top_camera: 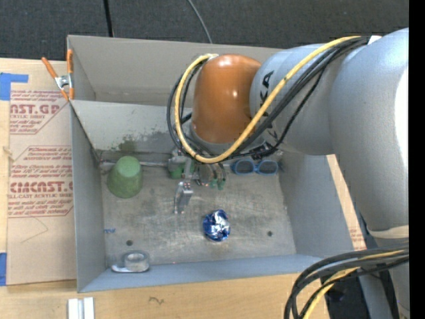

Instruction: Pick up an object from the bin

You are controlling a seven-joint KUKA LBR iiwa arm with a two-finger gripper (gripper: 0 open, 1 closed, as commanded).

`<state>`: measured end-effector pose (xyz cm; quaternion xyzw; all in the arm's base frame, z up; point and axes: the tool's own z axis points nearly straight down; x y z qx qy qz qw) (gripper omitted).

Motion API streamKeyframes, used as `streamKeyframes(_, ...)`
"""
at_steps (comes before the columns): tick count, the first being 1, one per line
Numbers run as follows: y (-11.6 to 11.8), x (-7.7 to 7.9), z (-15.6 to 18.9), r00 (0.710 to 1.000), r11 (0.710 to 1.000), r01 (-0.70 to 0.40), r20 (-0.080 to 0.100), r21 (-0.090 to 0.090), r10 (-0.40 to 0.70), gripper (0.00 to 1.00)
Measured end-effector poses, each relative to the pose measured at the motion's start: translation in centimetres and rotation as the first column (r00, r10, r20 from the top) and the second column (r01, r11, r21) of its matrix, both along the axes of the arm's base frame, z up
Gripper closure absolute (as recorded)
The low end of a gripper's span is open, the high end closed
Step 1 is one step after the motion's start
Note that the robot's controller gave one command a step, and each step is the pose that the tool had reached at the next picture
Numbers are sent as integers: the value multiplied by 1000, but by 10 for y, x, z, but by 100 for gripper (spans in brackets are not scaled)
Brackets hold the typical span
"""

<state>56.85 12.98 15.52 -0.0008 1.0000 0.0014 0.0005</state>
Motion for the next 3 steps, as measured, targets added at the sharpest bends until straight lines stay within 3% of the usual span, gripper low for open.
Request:
streamKeyframes(1,-61,-13,-74,995,995,-103,-7,-3,103,0)
streamKeyframes(2,-43,23,-10,945,945,-326,7,-3,326,0)
streamKeyframes(3,-78,-69,-40,892,892,-452,-8,0,452,0)
